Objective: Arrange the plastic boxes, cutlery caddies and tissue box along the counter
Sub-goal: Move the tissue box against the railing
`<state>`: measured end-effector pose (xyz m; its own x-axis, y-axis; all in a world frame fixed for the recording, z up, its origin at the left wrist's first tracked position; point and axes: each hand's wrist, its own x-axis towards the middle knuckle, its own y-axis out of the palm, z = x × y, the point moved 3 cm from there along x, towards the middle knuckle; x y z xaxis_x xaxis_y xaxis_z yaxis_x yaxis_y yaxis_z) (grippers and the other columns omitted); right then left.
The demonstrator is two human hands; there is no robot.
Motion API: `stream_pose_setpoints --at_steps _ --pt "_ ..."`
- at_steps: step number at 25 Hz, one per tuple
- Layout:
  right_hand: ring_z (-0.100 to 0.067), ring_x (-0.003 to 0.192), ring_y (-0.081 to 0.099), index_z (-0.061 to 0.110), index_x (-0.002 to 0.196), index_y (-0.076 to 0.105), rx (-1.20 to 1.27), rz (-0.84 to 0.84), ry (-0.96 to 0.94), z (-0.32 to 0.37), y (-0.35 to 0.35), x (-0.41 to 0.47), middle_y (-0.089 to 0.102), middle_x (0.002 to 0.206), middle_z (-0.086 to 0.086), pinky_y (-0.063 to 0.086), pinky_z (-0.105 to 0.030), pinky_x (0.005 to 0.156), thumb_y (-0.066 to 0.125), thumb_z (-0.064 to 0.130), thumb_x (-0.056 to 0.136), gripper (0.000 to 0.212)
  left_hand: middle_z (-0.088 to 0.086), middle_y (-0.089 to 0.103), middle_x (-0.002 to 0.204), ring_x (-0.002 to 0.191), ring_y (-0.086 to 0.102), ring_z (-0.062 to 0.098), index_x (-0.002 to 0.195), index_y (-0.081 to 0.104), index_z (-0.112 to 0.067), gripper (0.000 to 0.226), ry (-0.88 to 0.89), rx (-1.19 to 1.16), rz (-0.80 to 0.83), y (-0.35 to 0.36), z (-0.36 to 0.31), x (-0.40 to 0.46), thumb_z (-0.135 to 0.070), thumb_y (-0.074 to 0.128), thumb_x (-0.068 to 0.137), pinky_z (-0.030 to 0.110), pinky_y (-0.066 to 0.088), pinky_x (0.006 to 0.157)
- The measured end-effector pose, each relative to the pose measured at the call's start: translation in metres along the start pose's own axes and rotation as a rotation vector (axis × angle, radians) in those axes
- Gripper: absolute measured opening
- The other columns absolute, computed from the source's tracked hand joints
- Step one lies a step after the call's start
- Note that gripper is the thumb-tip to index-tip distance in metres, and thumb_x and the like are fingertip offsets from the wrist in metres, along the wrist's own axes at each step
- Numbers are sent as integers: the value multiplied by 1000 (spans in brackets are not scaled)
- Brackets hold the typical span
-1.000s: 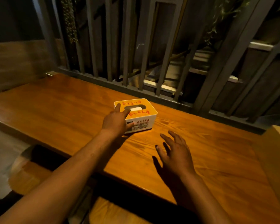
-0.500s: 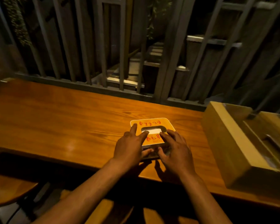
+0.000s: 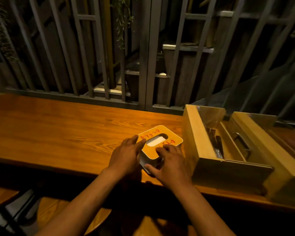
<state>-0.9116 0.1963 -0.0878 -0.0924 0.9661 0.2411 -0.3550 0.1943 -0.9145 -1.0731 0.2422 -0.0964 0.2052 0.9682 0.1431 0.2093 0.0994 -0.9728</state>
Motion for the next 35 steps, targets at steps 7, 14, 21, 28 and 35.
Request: stream_pose_setpoints --at_steps 7,14,21,28,35 --pt "-30 110 56 17 117 59 -339 159 -7 -4 -22 45 64 117 -10 44 -46 97 65 24 83 36 4 45 143 128 41 24 142 42 -43 47 61 81 -119 -1 -20 8 -35 52 97 30 45 83" --pt "-30 113 57 21 109 62 -493 172 -15 -41 -18 123 67 111 -6 13 -60 116 59 27 90 21 9 53 133 106 61 25 143 41 -39 46 114 233 -70 4 -34 101 -30 52 99 30 49 71" --pt "-33 122 51 19 113 63 -666 185 27 -69 3 228 66 118 -9 17 -60 115 59 28 89 26 10 54 135 102 64 27 146 36 -36 62 85 212 -107 30 -29 206 -22 63 92 34 53 71" --pt "-30 115 57 20 120 57 -537 135 53 -100 21 283 67 115 -6 16 -61 114 60 25 89 32 10 48 144 111 62 28 149 33 -37 74 79 189 -146 48 -23 267 -26 72 86 35 55 78" --pt "-29 121 56 22 142 40 -520 131 74 -113 28 296 60 132 -4 8 -65 114 60 30 90 56 7 49 143 105 64 25 148 32 -40 79 87 202 -170 56 -21 289 -32 76 82 34 55 74"
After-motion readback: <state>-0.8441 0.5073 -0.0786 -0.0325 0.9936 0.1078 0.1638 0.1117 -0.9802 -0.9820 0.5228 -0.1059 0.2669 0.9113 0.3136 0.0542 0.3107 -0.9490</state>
